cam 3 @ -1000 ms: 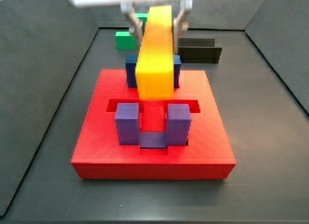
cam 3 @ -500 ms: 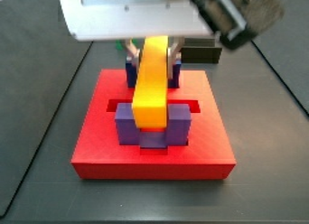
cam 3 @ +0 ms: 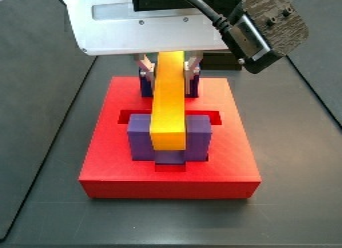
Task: Pick up the yellow object. Move up. Move to above the board. Insert the yellow object.
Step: Insert the yellow object.
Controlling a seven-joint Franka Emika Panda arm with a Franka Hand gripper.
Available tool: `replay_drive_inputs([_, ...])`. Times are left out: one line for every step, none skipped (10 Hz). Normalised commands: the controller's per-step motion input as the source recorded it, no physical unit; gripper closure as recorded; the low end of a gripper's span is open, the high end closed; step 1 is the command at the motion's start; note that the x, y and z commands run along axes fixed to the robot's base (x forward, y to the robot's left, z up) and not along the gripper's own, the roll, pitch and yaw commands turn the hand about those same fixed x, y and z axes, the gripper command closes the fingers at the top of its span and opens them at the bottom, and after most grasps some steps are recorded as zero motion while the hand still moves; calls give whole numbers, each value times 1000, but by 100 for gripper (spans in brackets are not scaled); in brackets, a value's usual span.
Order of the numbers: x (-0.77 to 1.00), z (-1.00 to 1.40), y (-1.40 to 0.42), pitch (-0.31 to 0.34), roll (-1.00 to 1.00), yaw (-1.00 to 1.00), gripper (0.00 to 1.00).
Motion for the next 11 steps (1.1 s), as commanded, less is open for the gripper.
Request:
replay_drive_inputs([0,14,9,0,0,326,100])
replay_drive_inputs([0,26,0,0,-20,371,100])
replay_drive_inputs([0,0,0,0,0,311,100])
replay_drive_inputs([0,-57,0,-4,0,271,100])
replay_drive_inputs([20,-111,-29,0,60,137,100])
replay_drive_inputs([40,-223,-80,0,144,0,100])
replay_drive_inputs([0,-263,-134,0,134,0,100])
replay_drive_inputs([89,-186,-237,0,190,-57,100])
replay_drive_inputs([180,-140,-243,10,229,-137,100])
replay_drive_inputs([180,-137,-154,6,183,-146,100])
replay_drive_inputs([106,-203,-20,27,113,-143,100])
